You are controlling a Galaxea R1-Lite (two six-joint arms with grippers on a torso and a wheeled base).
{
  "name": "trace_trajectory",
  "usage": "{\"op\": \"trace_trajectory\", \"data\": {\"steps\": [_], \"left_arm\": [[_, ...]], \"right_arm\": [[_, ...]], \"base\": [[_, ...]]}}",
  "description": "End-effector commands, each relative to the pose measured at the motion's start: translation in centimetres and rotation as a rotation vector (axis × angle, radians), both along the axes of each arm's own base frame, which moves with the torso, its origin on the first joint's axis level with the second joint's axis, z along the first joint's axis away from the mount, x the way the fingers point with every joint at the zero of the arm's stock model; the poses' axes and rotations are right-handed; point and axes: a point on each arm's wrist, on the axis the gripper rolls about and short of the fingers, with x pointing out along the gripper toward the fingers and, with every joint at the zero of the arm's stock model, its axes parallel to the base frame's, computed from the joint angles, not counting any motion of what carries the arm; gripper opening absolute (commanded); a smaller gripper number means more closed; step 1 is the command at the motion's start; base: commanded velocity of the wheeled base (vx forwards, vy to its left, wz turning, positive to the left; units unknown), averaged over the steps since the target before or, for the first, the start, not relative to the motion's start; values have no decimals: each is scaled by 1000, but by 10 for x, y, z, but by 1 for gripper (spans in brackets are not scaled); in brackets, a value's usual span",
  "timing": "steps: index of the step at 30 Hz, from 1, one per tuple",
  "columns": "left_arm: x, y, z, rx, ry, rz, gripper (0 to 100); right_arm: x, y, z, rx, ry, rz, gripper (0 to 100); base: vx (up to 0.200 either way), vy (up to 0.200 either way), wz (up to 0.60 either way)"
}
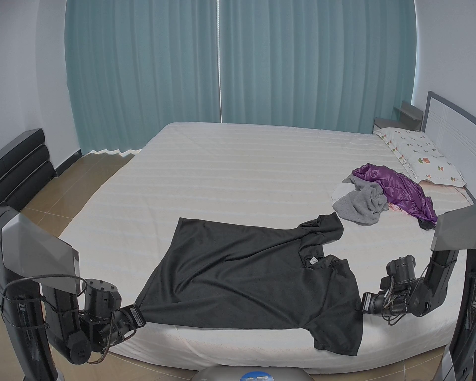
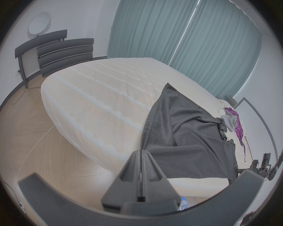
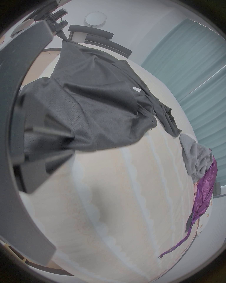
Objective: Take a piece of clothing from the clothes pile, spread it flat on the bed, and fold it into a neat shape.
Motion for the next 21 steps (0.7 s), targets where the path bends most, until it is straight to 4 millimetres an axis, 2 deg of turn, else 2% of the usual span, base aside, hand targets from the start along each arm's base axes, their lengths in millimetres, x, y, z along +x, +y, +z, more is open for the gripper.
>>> {"op": "trace_trajectory", "data": {"steps": [1,11,21], "left_arm": [[-1,1,-2,9,13,-4,0],[-12,3,-8,64,73,-42,0],[-18,4,-10,92,104,-69,0]], "right_arm": [[-11,-13,7,-7,7,-35,0],[-43,-38,22,-46,23,-52,0],[-76,-34,22,-51,104,17,0]], "base": [[0,0,0],[0,0,0],[0,0,0]]}}
